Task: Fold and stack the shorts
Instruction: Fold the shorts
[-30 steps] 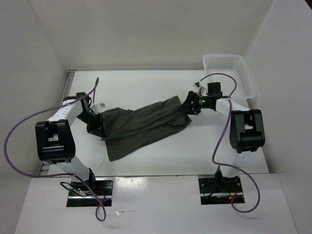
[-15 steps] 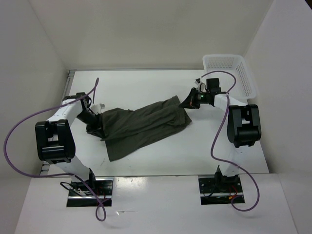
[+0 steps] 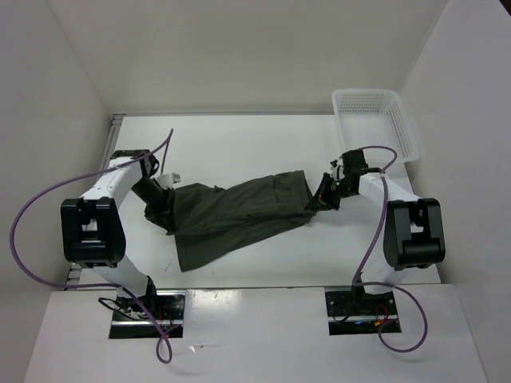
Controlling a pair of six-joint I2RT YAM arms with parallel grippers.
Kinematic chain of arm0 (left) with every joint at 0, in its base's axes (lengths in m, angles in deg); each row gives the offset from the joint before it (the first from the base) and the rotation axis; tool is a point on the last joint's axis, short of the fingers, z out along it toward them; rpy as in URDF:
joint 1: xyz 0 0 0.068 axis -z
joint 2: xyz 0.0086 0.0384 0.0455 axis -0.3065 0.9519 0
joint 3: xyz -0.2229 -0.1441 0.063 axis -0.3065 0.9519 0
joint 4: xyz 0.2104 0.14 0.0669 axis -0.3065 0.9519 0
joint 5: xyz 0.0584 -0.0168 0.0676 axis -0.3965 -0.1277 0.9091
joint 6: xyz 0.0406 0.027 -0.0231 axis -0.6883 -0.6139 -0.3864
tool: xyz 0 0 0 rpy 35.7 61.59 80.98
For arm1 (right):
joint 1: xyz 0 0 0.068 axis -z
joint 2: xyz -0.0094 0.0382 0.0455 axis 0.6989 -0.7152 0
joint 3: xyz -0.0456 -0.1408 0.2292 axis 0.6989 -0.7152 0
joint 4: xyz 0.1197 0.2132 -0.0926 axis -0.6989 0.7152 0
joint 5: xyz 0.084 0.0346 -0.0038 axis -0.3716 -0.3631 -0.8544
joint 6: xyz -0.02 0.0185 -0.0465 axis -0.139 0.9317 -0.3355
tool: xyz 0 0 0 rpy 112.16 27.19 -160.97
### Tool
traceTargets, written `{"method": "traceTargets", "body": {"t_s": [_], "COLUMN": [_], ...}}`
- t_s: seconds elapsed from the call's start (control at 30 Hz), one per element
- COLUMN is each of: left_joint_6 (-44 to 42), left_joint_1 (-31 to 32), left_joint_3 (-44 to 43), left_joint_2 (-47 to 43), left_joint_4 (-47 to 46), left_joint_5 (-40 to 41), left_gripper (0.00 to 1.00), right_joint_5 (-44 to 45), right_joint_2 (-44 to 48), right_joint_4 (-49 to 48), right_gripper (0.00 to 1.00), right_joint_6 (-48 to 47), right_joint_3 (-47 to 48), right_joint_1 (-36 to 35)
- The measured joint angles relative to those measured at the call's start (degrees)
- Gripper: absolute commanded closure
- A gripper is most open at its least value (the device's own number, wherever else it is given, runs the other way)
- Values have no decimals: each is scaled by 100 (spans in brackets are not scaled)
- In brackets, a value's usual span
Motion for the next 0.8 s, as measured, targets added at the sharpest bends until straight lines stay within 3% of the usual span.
{"method": "traceTargets", "body": {"t_s": [0.03, 0.07, 0.17, 0.37, 0.47, 0.6, 0.73, 0.8], "left_joint_6": [2, -2, -4, 2, 0, -2, 0, 0], "left_joint_1": [122, 234, 551, 750, 748, 695, 328, 164], "left_joint_3": [74, 155, 501, 841, 835, 365, -501, -776], "left_joint_2": [0, 0, -7, -11, -55, -105, -70, 52], "left_joint_4": [11, 20, 44, 214, 219, 306, -61, -413], "left_joint_5": [31, 48, 109, 219, 282, 378, 422, 503], "left_gripper": [82, 79, 74, 63, 63, 59, 57, 57], "right_joint_5": [179, 334, 828, 1969, 2245, 2538, 2498, 2533], "right_joint_2": [33, 81, 350, 955, 1370, 1318, 354, -306], "right_joint_4": [103, 170, 306, 883, 885, 511, 188, 181], "right_gripper": [89, 74, 67, 66, 66, 46, 31, 29], "right_joint_6": [81, 144, 262, 315, 310, 195, -212, -560], "right_joint_3": [-26, -31, -31, 256, 599, 1331, 2103, 2542], "right_joint_1": [0, 0, 2, 22, -103, -1368, -2852, -3364]}}
